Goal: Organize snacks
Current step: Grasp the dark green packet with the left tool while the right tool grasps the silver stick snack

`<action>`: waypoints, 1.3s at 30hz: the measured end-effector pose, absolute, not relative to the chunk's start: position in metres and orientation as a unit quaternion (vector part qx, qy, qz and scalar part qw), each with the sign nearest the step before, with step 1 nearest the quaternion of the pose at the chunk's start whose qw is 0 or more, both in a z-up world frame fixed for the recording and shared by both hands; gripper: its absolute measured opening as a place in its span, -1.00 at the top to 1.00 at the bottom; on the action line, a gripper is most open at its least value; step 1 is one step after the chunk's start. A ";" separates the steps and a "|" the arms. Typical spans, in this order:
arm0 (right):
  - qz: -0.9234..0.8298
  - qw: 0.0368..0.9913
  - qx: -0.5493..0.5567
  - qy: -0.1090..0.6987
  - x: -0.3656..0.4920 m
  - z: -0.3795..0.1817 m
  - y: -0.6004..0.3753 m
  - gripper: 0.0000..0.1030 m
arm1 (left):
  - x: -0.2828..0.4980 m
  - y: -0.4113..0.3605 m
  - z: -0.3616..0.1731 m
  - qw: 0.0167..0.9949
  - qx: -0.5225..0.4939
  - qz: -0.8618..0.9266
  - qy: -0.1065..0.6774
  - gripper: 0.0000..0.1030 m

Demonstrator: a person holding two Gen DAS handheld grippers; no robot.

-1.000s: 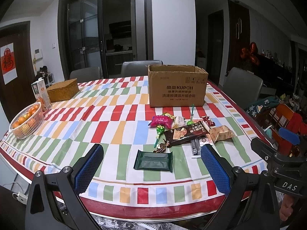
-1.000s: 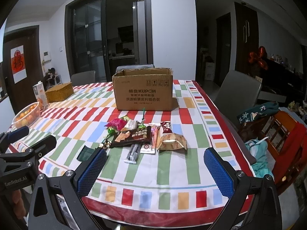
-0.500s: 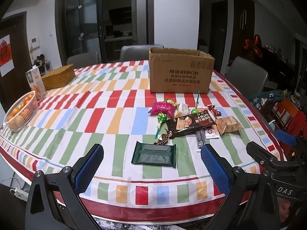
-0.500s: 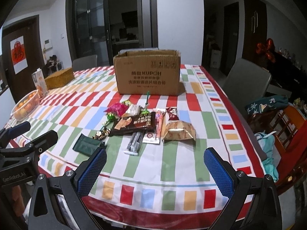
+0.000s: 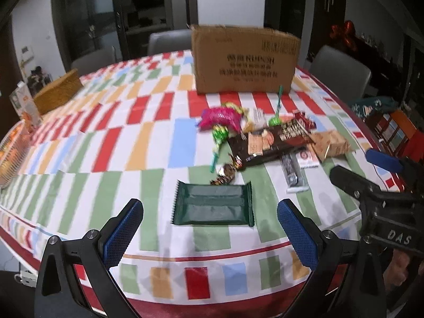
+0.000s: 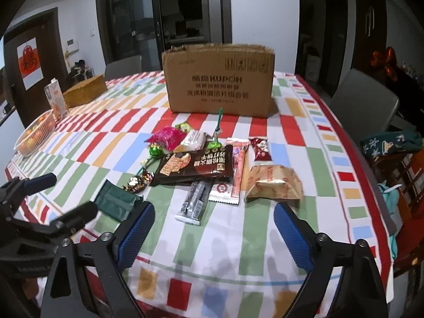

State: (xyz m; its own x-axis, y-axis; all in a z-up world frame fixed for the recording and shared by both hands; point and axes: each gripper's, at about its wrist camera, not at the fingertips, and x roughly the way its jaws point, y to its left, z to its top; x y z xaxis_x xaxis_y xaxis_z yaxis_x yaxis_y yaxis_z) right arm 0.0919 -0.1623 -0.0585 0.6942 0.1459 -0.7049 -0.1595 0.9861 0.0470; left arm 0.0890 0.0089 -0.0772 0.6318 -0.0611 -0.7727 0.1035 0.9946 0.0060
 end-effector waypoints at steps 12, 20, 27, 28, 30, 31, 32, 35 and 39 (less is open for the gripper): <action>0.105 0.892 0.006 0.439 0.133 -0.091 -0.151 -0.43 | 0.125 0.007 -0.118 0.872 0.020 -0.056 0.486 -1.00; 0.115 0.879 0.024 0.463 0.153 -0.105 -0.145 -0.27 | 0.136 0.012 -0.128 0.865 0.009 -0.056 0.499 -0.99; 0.120 0.872 0.025 0.474 0.163 -0.114 -0.138 -0.12 | 0.141 0.013 -0.132 0.862 -0.004 -0.060 0.504 -0.75; 0.120 0.872 0.024 0.475 0.164 -0.115 -0.137 -0.10 | 0.141 0.013 -0.131 0.862 -0.004 -0.060 0.503 -0.73; 0.117 0.872 0.021 0.475 0.166 -0.115 -0.136 -0.06 | 0.141 0.013 -0.131 0.863 -0.004 -0.060 0.501 -0.70; 0.118 0.873 0.019 0.473 0.167 -0.115 -0.136 -0.04 | 0.142 0.013 -0.131 0.863 -0.005 -0.061 0.501 -0.67; 0.116 0.873 0.017 0.472 0.169 -0.115 -0.134 -0.04 | 0.142 0.012 -0.131 0.864 -0.006 -0.061 0.500 -0.65; 0.110 0.874 0.010 0.473 0.172 -0.116 -0.133 0.04 | 0.142 0.011 -0.130 0.866 -0.005 -0.061 0.496 -0.58; 0.100 0.877 -0.015 0.471 0.175 -0.118 -0.129 0.29 | 0.143 0.011 -0.130 0.868 -0.008 -0.063 0.493 -0.51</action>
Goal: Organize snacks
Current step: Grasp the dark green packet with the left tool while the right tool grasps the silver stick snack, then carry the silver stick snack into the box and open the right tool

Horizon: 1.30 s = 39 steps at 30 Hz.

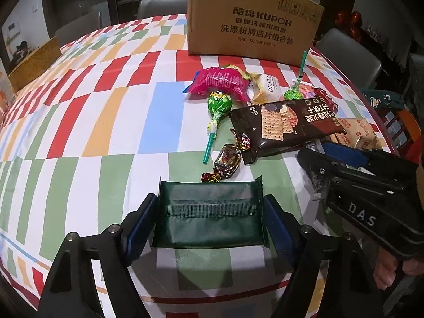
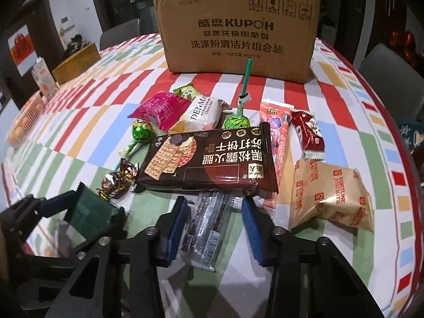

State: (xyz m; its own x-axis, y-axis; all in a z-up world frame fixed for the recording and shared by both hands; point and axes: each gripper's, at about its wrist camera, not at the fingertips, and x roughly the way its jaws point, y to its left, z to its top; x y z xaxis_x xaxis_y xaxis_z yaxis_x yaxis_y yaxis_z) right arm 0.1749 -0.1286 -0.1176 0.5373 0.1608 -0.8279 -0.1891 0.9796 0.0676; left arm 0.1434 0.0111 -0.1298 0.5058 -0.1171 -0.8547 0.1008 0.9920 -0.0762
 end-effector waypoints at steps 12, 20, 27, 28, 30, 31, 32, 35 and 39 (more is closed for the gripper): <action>0.115 0.875 0.002 0.471 0.161 -0.108 -0.139 0.61 | 0.136 0.010 -0.115 0.874 -0.026 -0.075 0.479 -0.30; 0.121 0.882 0.018 0.456 0.137 -0.088 -0.151 0.62 | 0.125 -0.003 -0.090 0.887 -0.019 -0.093 0.451 -0.30; 0.109 0.890 0.032 0.440 0.120 -0.073 -0.168 0.63 | 0.119 -0.018 -0.073 0.895 -0.010 -0.109 0.433 -0.30; 0.108 0.892 0.035 0.437 0.117 -0.070 -0.171 0.63 | 0.119 -0.019 -0.070 0.895 -0.009 -0.112 0.431 -0.30; 0.106 0.895 0.037 0.432 0.113 -0.066 -0.175 0.63 | 0.119 -0.023 -0.065 0.897 -0.007 -0.115 0.426 -0.30; 0.104 0.897 0.038 0.428 0.111 -0.063 -0.177 0.63 | 0.119 -0.024 -0.063 0.898 -0.006 -0.116 0.424 -0.30; 0.104 0.900 0.038 0.422 0.109 -0.059 -0.178 0.63 | 0.119 -0.026 -0.060 0.900 -0.006 -0.117 0.421 -0.30; 0.103 0.908 0.039 0.405 0.105 -0.048 -0.182 0.63 | 0.119 -0.029 -0.052 0.904 -0.002 -0.119 0.410 -0.30; 0.105 0.917 0.039 0.383 0.106 -0.035 -0.186 0.63 | 0.126 -0.033 -0.037 0.912 0.000 -0.121 0.391 -0.30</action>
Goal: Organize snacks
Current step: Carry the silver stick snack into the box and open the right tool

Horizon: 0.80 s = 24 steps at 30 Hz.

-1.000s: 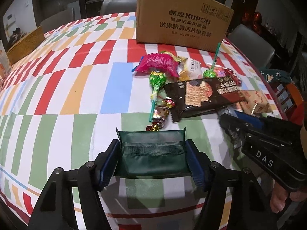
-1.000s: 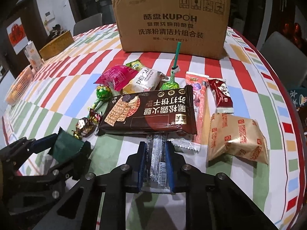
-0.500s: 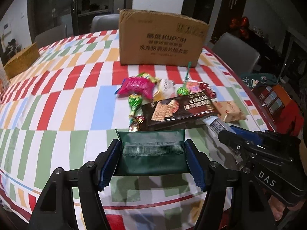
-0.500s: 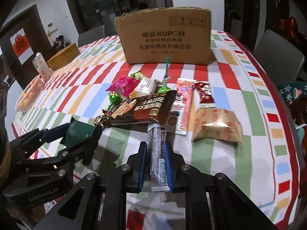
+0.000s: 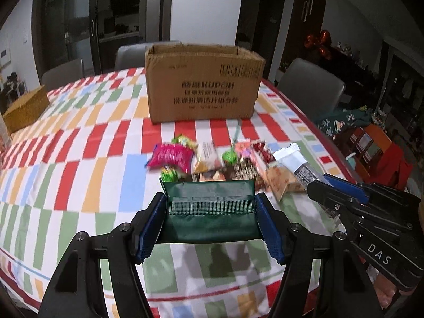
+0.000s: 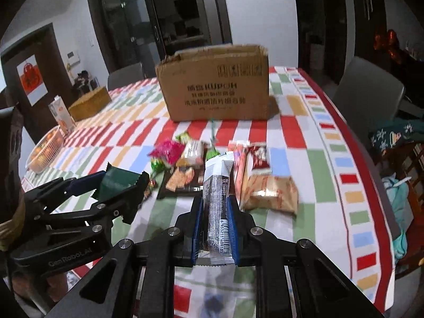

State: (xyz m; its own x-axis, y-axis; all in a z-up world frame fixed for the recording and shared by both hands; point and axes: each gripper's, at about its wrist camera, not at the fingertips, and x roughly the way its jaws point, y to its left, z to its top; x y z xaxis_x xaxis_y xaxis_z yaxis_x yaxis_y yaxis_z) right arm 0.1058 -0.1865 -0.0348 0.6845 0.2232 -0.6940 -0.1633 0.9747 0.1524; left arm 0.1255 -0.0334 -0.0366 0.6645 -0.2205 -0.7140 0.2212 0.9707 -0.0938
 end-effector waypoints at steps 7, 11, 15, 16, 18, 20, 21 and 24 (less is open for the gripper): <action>0.107 0.932 0.044 0.343 0.121 -0.010 -0.192 0.63 | 0.141 -0.037 -0.008 0.929 0.003 -0.119 0.350 -0.30; 0.106 0.939 0.045 0.325 0.133 0.001 -0.194 0.63 | 0.154 -0.039 0.006 0.935 0.006 -0.121 0.334 -0.30; 0.105 0.944 0.045 0.308 0.147 0.013 -0.197 0.63 | 0.168 -0.040 0.020 0.942 0.010 -0.118 0.315 -0.30; 0.105 0.946 0.045 0.304 0.151 0.016 -0.197 0.63 | 0.172 -0.040 0.024 0.943 0.011 -0.118 0.311 -0.30; 0.106 0.949 0.043 0.294 0.159 0.023 -0.197 0.62 | 0.181 -0.041 0.031 0.945 0.012 -0.118 0.305 -0.30; 0.106 0.952 0.041 0.285 0.167 0.031 -0.197 0.63 | 0.191 -0.040 0.039 0.948 0.014 -0.118 0.296 -0.30; 0.106 0.953 0.040 0.281 0.172 0.035 -0.197 0.62 | 0.194 -0.041 0.042 0.949 0.014 -0.117 0.294 -0.30; 0.107 0.956 0.037 0.270 0.184 0.044 -0.196 0.62 | 0.208 -0.039 0.053 0.951 0.014 -0.117 0.285 -0.30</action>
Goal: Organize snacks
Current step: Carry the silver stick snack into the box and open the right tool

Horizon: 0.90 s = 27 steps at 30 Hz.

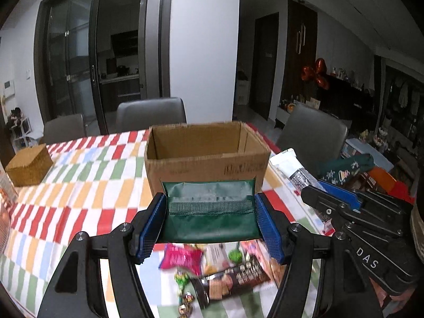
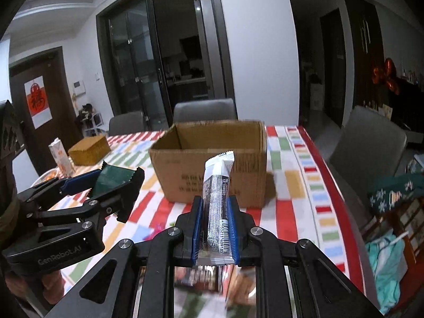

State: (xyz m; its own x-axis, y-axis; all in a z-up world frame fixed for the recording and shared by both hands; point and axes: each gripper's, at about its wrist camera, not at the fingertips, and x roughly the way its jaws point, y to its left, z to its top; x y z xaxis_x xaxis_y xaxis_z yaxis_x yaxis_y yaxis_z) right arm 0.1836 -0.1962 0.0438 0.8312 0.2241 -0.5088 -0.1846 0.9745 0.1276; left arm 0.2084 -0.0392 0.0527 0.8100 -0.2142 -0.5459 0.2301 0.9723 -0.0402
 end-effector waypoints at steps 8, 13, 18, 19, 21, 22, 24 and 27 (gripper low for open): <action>0.108 0.961 0.028 0.255 0.226 0.060 -0.194 0.62 | 0.253 -0.034 0.071 0.954 0.018 -0.111 0.278 -0.30; 0.103 0.961 0.025 0.254 0.255 0.066 -0.193 0.62 | 0.283 -0.031 0.077 0.952 0.015 -0.114 0.284 -0.30; 0.105 0.960 0.019 0.260 0.282 0.069 -0.189 0.62 | 0.323 -0.027 0.074 0.945 0.005 -0.120 0.303 -0.30; 0.104 0.959 0.019 0.262 0.288 0.069 -0.188 0.62 | 0.328 -0.027 0.074 0.945 0.006 -0.120 0.305 -0.30; 0.109 0.957 0.015 0.268 0.302 0.070 -0.185 0.62 | 0.342 -0.027 0.072 0.943 0.009 -0.117 0.312 -0.30; 0.108 0.957 0.013 0.271 0.309 0.069 -0.185 0.62 | 0.350 -0.027 0.071 0.942 0.013 -0.115 0.316 -0.30; 0.112 0.953 0.014 0.281 0.322 0.067 -0.185 0.62 | 0.358 -0.027 0.070 0.941 0.019 -0.111 0.319 -0.30; 0.113 0.949 0.020 0.294 0.339 0.062 -0.185 0.62 | 0.376 -0.027 0.065 0.937 0.023 -0.107 0.332 -0.30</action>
